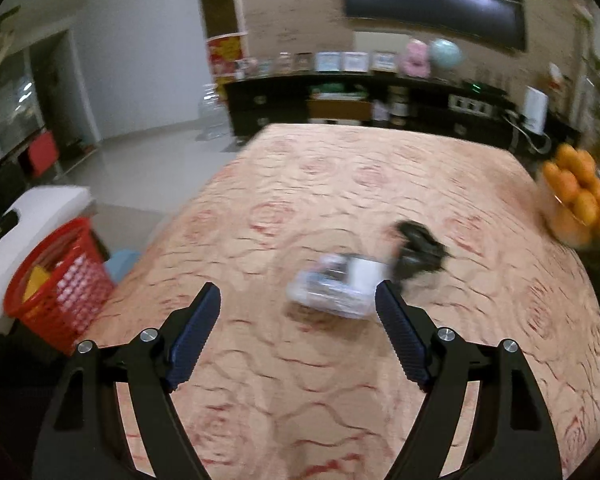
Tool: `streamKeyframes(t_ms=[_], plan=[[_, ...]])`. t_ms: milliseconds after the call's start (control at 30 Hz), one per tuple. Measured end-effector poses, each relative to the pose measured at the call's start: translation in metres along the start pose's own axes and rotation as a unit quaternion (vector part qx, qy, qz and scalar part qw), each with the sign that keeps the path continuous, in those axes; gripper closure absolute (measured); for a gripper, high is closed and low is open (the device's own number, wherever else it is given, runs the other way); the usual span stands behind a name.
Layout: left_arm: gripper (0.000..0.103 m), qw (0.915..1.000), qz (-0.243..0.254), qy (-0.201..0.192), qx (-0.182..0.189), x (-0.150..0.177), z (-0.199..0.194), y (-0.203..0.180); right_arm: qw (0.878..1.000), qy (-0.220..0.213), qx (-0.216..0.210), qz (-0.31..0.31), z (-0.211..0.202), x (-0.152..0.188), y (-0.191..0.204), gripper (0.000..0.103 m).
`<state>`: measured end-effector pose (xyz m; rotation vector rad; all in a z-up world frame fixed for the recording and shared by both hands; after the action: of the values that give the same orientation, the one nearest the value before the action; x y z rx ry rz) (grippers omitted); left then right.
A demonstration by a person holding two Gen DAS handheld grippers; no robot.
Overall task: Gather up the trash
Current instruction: 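Move both empty tools back over the wipe pack and black bag, then grasp the cat-printed wipe pack with left tool while right grasps black bag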
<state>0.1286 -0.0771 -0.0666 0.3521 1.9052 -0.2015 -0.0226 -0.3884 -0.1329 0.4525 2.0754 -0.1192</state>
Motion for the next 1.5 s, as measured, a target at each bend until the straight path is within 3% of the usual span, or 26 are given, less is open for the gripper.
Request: streamKeyframes(t_ms=[367, 567, 733, 900, 1033, 1200, 1500], plan=[[0.016, 0.9971, 0.018, 0.028, 0.069, 0.004, 0.008, -0.061, 0.997, -0.008, 0.06, 0.056, -0.004, -0.003, -0.069, 0.021], [0.016, 0.9914, 0.05, 0.045, 0.112, -0.002, 0.021, -0.113, 0.997, -0.002, 0.069, 0.034, 0.013, -0.026, -0.082, 0.02], [0.016, 0.9814, 0.101, 0.061, 0.152, -0.014, 0.046, -0.171, 0.998, 0.007, 0.049, 0.045, 0.042, -0.045, -0.097, 0.02], [0.016, 0.9737, 0.131, 0.075, 0.17, -0.017, 0.086, -0.224, 0.998, 0.021, 0.035, 0.051, 0.069, -0.042, -0.105, 0.02], [0.016, 0.9687, 0.113, 0.087, 0.204, -0.002, 0.101, -0.248, 0.998, 0.034, 0.035, 0.049, 0.087, -0.04, -0.106, 0.02], [0.016, 0.9558, 0.101, 0.143, 0.237, 0.035, 0.116, -0.269, 0.996, 0.061, 0.035, 0.055, 0.106, -0.027, -0.107, 0.021], [0.016, 0.9443, 0.115, 0.161, 0.263, 0.061, 0.117, -0.289, 0.993, 0.096, 0.02, 0.067, 0.115, -0.011, -0.109, 0.063]])
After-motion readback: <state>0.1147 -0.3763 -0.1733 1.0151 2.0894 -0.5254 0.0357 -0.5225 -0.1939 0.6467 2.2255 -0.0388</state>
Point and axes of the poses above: each gripper's, at about its wrist camera, not at the fingertips, and z roughly the way its jaws point, y to its left, x to its underside, the point moved 6 cm from there along z, roughly the way its jaws point, and after that the axes turned 8 degrees about -y, right-handed, at the moved point
